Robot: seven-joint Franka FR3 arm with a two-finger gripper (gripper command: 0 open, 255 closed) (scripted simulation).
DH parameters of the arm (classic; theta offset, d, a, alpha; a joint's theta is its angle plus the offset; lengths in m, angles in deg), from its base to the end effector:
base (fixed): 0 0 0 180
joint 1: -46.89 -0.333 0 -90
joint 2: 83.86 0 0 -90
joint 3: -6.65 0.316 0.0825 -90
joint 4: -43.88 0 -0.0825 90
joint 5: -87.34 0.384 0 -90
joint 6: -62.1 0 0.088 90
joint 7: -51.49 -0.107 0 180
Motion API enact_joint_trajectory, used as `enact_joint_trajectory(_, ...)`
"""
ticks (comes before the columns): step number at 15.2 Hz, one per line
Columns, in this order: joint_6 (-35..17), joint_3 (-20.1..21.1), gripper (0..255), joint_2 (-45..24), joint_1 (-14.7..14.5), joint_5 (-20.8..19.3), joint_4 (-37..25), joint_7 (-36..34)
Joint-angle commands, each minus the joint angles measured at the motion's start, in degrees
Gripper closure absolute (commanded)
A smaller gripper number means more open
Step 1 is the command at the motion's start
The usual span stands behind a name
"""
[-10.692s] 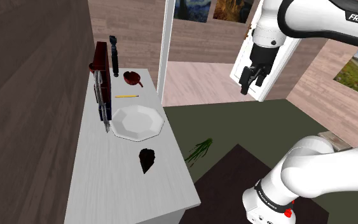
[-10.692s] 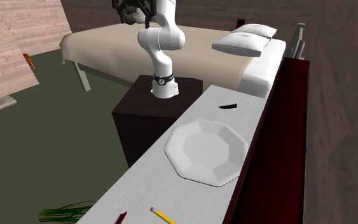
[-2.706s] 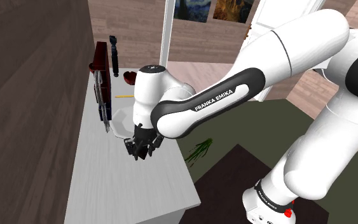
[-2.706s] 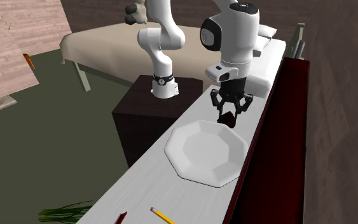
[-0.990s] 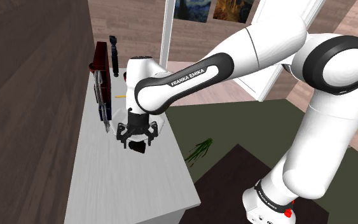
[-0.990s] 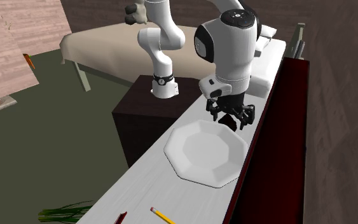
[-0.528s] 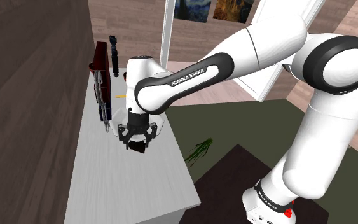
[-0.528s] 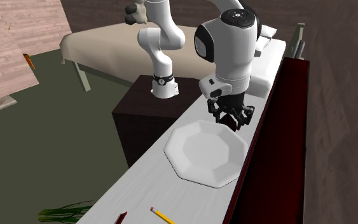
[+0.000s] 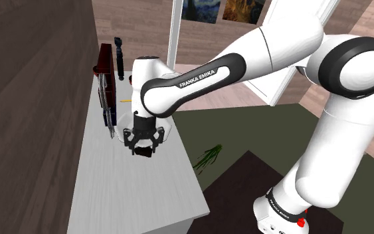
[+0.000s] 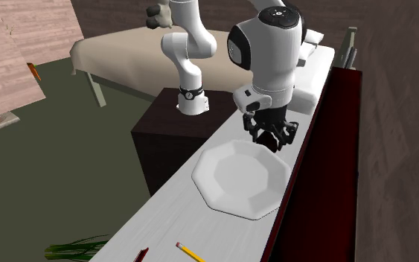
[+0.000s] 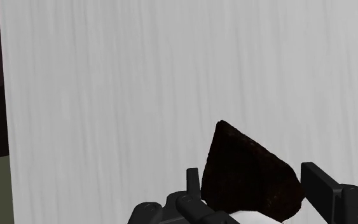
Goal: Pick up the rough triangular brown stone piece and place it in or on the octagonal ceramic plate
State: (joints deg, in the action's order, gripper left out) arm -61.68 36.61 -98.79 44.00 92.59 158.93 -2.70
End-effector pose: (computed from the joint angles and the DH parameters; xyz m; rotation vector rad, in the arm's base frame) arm 0.4941 0.3124 0.3379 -2.9603 0.6562 0.2980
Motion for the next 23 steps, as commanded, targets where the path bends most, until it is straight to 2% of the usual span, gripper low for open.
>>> enact_joint_trajectory(1,1.11,0.13,255,0.71,0.12,0.32,-0.48,0.03)
enact_joint_trajectory(15,10.45,0.67,255,5.52,0.98,2.36,-5.51,0.11)
enact_joint_trajectory(23,16.44,-3.21,255,-4.96,3.54,-2.80,-19.98,4.90)
